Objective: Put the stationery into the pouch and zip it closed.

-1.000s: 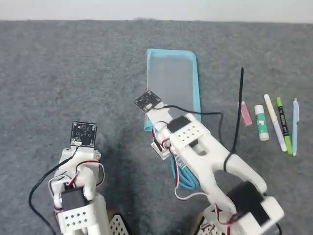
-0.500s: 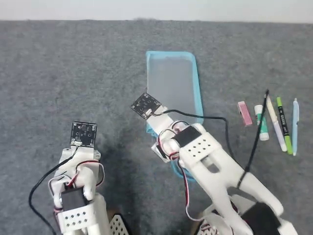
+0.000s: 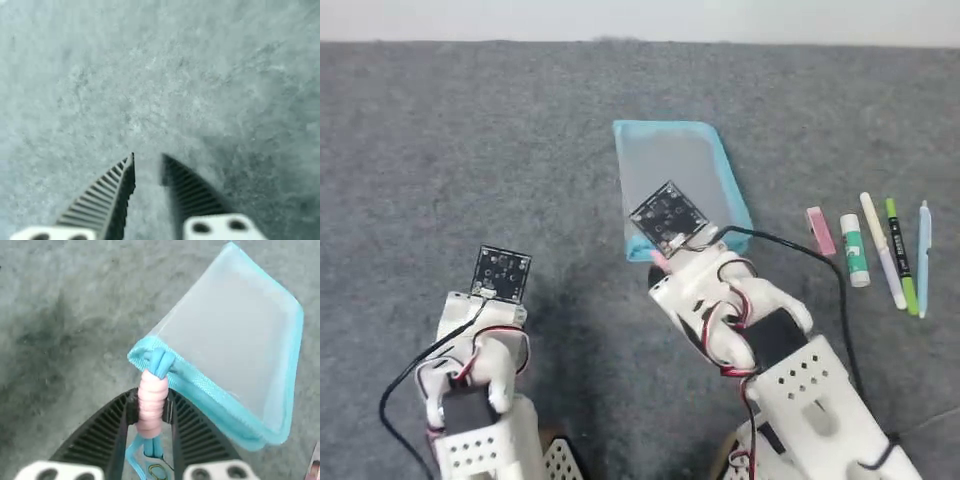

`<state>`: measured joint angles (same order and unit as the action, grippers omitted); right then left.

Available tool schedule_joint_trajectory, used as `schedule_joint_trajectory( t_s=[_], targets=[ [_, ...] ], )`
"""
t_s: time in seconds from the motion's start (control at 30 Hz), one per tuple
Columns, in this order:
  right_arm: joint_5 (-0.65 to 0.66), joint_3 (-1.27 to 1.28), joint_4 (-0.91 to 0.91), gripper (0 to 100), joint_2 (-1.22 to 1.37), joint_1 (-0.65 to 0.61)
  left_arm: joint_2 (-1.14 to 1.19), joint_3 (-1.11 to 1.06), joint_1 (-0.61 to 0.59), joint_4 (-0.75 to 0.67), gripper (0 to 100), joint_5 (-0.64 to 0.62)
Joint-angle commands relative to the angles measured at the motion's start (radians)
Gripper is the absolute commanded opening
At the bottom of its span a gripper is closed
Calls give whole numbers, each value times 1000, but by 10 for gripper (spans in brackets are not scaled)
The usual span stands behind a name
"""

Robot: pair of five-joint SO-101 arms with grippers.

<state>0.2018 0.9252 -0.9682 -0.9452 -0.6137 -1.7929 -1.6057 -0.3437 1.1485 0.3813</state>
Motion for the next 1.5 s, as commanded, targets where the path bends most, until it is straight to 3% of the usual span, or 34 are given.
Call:
schedule_joint_trajectory(
  t_s=[0.0,0.1,0.23,0.33,0.5,0.6,0.87,1.23,1.47],
  targets=[
    [18,-37,-54,6,-4,19,68,236,41,46,210,12],
    [44,-103,-113,6,47,19,275,360,43,18,215,6],
    [52,-196,-188,6,76,19,543,585,71,-9,218,-110],
    [69,-236,-223,6,73,19,651,671,192,-6,218,-178],
    [75,-339,-320,6,93,13,671,631,489,-44,261,-233],
    [77,-430,-401,6,139,13,635,587,568,-89,276,-238],
    [68,-463,-426,6,185,-85,580,443,574,-264,277,-288],
    [72,-460,-427,6,185,-107,583,404,572,-293,276,-288],
    [123,-460,-458,6,193,-101,586,343,440,-394,276,-287]
  ],
)
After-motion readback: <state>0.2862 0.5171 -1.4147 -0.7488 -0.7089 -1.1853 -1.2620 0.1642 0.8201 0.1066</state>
